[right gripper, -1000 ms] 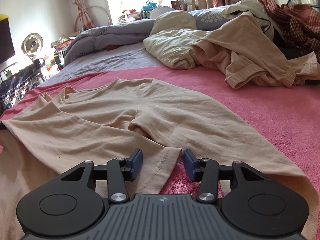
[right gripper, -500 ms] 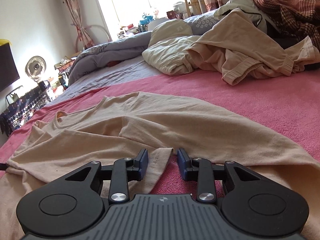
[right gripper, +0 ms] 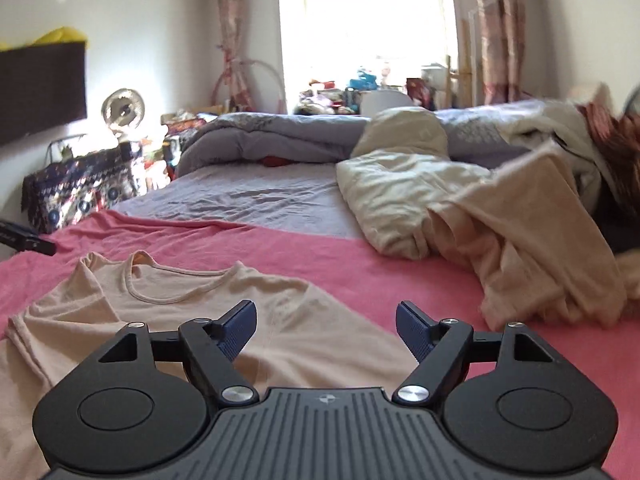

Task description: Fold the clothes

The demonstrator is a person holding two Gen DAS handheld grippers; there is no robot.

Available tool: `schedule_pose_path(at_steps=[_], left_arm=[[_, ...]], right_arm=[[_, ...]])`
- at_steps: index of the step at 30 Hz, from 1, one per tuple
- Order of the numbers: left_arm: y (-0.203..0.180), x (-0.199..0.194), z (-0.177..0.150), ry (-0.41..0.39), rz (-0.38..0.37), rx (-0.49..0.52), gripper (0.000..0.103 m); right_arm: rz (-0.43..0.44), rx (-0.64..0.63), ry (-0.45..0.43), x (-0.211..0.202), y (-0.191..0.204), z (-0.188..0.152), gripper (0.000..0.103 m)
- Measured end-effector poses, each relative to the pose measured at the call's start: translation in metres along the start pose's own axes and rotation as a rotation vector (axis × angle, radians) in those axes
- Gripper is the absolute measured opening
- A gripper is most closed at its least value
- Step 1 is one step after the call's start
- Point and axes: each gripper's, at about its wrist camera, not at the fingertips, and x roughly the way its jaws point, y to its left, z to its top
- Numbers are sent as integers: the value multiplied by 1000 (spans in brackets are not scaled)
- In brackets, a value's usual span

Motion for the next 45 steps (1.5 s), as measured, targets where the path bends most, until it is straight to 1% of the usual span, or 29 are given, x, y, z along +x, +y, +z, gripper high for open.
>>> schedule_pose_path(at_steps=[3,4,6,7,9,10,11,13,14,15,16,17,18,19,20,21,22,23,24,29,31,34,36,39,40,41,42,44,45], left_arm=[[-5,45,1,61,-10,13,101],[-7,59,-1,85,-31,22,101],[-12,82,-5,130,-31,55,103],[-13,88,-7,124,-34,50,103],[-10,94,-6,119,-42,-8,103],[-9,96,-6,120,-45,-39,103],[-9,97,-6,114,-45,-49,102],[-12,96,-6,95,-45,-47,98],[-14,94,-6,83,-51,-41,88],[-16,93,-6,75,-61,-37,77],[-18,91,-4,68,-73,-34,72],[-20,89,-3,62,-85,-31,59],[-23,88,-1,58,-87,-26,54],[-25,86,1,57,-84,-19,45],[-29,85,3,53,-66,-7,33],[-31,84,5,53,-47,3,14],[-33,85,7,55,-31,13,8],[-33,85,10,56,-29,14,7],[-33,87,13,57,-35,11,2],[-42,86,31,18,-46,43,1],[-48,88,42,-5,-48,64,1],[-54,106,55,0,-38,71,1],[-58,119,63,6,-31,74,1],[-64,141,72,26,-12,78,2],[-65,151,69,47,19,82,3],[-65,159,66,53,57,85,7],[-65,165,62,52,94,87,8],[-55,168,67,66,103,4,19],[-49,168,70,74,102,-45,19]], right_arm=[[34,-114,71,61,4,25,77],[49,-134,108,82,7,29,77],[90,-149,191,122,12,33,77],[92,-159,226,140,17,32,77],[77,-188,276,165,27,26,76],[78,-170,285,168,30,25,73],[84,-137,288,169,32,25,58],[94,-71,292,171,35,25,36],[95,-76,292,170,39,25,20],[91,-97,291,168,43,22,16],[83,-108,292,166,46,21,12],[74,-116,292,164,49,21,10],[65,-115,292,163,51,22,10],[50,-110,287,162,51,24,9],[35,-105,278,159,51,28,8],[22,-102,265,156,50,32,8],[11,-101,251,152,50,35,8],[0,-100,237,148,50,39,8],[-11,-98,224,145,49,43,8],[-63,-127,149,133,47,63,8],[-93,-111,134,135,40,70,8],[-130,-71,123,141,26,76,8],[-148,-63,140,152,18,74,8],[-169,-67,221,182,11,55,9],[-170,-66,266,194,9,45,10],[-179,-65,261,199,9,35,11],[-192,-65,234,201,10,26,17],[-232,-45,214,193,8,27,45],[-240,-20,185,183,4,31,49]])
